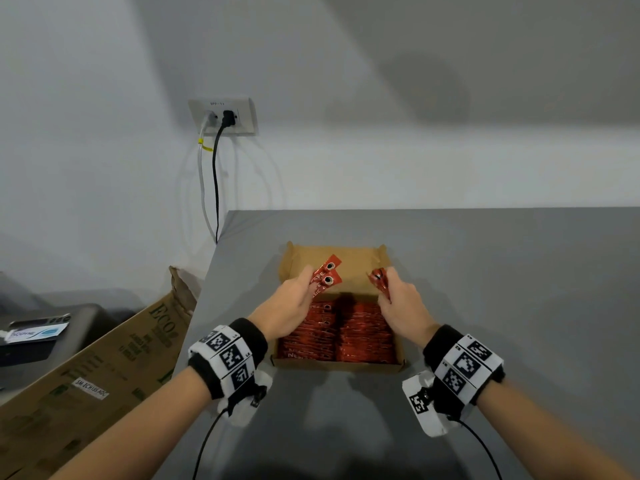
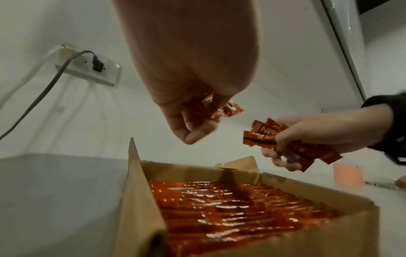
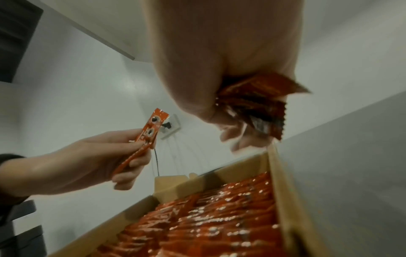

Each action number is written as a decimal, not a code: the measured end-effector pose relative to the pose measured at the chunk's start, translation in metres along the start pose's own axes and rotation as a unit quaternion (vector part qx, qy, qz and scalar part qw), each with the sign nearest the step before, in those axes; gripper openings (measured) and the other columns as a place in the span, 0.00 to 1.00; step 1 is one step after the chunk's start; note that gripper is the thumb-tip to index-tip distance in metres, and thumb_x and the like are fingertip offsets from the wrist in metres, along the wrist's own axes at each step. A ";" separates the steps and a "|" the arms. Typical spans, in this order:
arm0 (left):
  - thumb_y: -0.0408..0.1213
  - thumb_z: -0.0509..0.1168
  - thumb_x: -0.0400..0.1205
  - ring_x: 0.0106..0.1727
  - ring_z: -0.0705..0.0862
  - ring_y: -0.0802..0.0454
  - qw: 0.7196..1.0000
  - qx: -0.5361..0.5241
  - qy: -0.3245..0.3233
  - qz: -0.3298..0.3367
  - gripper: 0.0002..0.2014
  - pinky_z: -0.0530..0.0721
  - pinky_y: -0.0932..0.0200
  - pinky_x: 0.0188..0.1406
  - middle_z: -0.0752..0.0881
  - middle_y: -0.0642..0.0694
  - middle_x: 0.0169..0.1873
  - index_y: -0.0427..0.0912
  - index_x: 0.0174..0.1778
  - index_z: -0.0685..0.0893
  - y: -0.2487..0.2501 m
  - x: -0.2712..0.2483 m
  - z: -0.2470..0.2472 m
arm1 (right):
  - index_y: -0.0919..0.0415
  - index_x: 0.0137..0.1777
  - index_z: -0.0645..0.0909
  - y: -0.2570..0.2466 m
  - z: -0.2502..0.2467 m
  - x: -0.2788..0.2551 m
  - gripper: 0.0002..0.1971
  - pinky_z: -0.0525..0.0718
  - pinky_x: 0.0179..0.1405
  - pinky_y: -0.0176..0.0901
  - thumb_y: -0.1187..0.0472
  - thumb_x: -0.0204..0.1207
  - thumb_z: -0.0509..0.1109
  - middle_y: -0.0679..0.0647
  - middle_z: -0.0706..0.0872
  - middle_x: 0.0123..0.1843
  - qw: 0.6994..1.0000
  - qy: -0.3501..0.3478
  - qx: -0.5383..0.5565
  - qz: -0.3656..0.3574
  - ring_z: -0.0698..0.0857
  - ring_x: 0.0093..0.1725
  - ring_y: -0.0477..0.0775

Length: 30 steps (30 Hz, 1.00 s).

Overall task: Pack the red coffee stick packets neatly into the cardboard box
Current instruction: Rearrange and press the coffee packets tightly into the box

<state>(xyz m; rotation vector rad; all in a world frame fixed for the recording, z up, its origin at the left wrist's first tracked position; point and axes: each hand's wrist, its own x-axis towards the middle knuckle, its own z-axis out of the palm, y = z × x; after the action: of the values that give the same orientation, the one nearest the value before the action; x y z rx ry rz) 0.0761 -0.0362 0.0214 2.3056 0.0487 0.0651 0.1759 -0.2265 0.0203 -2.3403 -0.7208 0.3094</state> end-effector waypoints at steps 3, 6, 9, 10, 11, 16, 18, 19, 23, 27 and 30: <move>0.37 0.53 0.88 0.24 0.71 0.55 0.996 -0.073 0.020 -0.044 0.05 0.72 0.61 0.23 0.76 0.49 0.28 0.40 0.50 0.70 -0.004 -0.005 0.004 | 0.60 0.49 0.73 -0.021 0.008 -0.003 0.04 0.73 0.27 0.28 0.69 0.79 0.62 0.53 0.81 0.36 0.996 0.006 0.077 -0.050 0.78 0.29 0.46; 0.38 0.59 0.86 0.23 0.76 0.51 0.992 -0.118 0.025 -0.046 0.06 0.77 0.61 0.21 0.80 0.44 0.29 0.39 0.54 0.73 -0.003 -0.008 0.005 | 0.57 0.42 0.79 -0.039 0.017 -0.005 0.05 0.75 0.31 0.27 0.56 0.76 0.70 0.46 0.84 0.34 0.988 0.032 0.129 -0.078 0.81 0.32 0.39; 0.39 0.61 0.84 0.30 0.82 0.42 0.993 -0.112 0.032 -0.032 0.01 0.82 0.51 0.31 0.85 0.36 0.35 0.48 0.50 0.76 -0.002 -0.010 0.000 | 0.56 0.41 0.82 -0.047 0.022 -0.001 0.08 0.77 0.34 0.27 0.53 0.74 0.72 0.46 0.85 0.34 0.988 0.024 0.123 -0.089 0.82 0.34 0.39; 0.39 0.61 0.84 0.29 0.82 0.45 0.992 -0.117 0.026 -0.030 0.01 0.82 0.53 0.31 0.85 0.38 0.34 0.50 0.49 0.75 -0.003 -0.010 -0.002 | 0.56 0.39 0.81 -0.047 0.022 0.000 0.07 0.77 0.34 0.27 0.53 0.75 0.72 0.46 0.85 0.33 0.989 0.025 0.118 -0.089 0.82 0.33 0.39; 0.39 0.61 0.84 0.27 0.81 0.51 0.991 -0.127 0.018 -0.028 0.01 0.81 0.57 0.29 0.84 0.42 0.32 0.50 0.49 0.75 -0.005 -0.012 -0.004 | 0.55 0.39 0.81 -0.046 0.022 0.002 0.06 0.78 0.34 0.27 0.54 0.75 0.72 0.46 0.85 0.32 0.989 0.031 0.118 -0.085 0.83 0.34 0.40; 0.30 0.62 0.83 0.26 0.78 0.57 0.977 -0.204 0.037 -0.042 0.08 0.80 0.58 0.37 0.84 0.51 0.29 0.34 0.58 0.76 -0.013 -0.017 -0.017 | 0.56 0.47 0.80 -0.036 0.021 0.004 0.05 0.82 0.41 0.35 0.56 0.80 0.66 0.46 0.88 0.35 0.990 0.039 0.124 -0.061 0.88 0.40 0.46; 0.28 0.63 0.82 0.26 0.79 0.57 0.976 -0.206 0.046 -0.045 0.09 0.81 0.54 0.41 0.85 0.51 0.29 0.32 0.57 0.77 -0.015 -0.017 -0.020 | 0.53 0.44 0.78 -0.034 0.021 0.002 0.04 0.82 0.38 0.35 0.57 0.81 0.65 0.44 0.87 0.35 0.990 0.027 0.120 -0.064 0.88 0.39 0.49; 0.28 0.64 0.82 0.28 0.81 0.56 0.977 -0.204 0.047 -0.049 0.08 0.82 0.53 0.42 0.87 0.50 0.31 0.33 0.56 0.78 -0.015 -0.017 -0.020 | 0.51 0.43 0.77 -0.033 0.021 0.002 0.05 0.81 0.36 0.34 0.57 0.80 0.66 0.44 0.87 0.35 0.990 0.021 0.120 -0.065 0.88 0.38 0.50; 0.30 0.67 0.80 0.40 0.85 0.42 0.984 -0.171 0.019 -0.049 0.05 0.84 0.51 0.44 0.89 0.42 0.40 0.42 0.50 0.81 -0.020 -0.019 -0.024 | 0.53 0.37 0.77 -0.024 0.015 0.003 0.08 0.73 0.29 0.33 0.55 0.77 0.70 0.44 0.83 0.32 0.995 -0.005 0.052 -0.080 0.80 0.31 0.41; 0.32 0.70 0.78 0.43 0.87 0.56 0.992 -0.113 -0.038 -0.042 0.04 0.83 0.60 0.46 0.88 0.49 0.40 0.45 0.43 0.83 -0.025 -0.025 -0.030 | 0.52 0.35 0.83 -0.019 0.010 -0.002 0.06 0.75 0.35 0.24 0.58 0.71 0.76 0.44 0.86 0.34 0.989 -0.090 0.086 -0.086 0.81 0.33 0.34; 0.33 0.72 0.77 0.40 0.86 0.58 0.993 -0.026 -0.110 -0.042 0.02 0.84 0.62 0.46 0.88 0.57 0.37 0.44 0.41 0.88 -0.020 -0.028 -0.035 | 0.51 0.34 0.84 -0.023 0.013 -0.008 0.07 0.79 0.41 0.29 0.58 0.68 0.79 0.46 0.87 0.36 0.979 -0.181 0.046 -0.084 0.83 0.36 0.39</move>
<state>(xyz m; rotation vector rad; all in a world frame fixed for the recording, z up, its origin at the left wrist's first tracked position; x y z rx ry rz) 0.0461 0.0008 0.0292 2.2430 0.0315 -0.2293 0.1546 -0.2095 0.0258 -2.1392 -1.0474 0.6880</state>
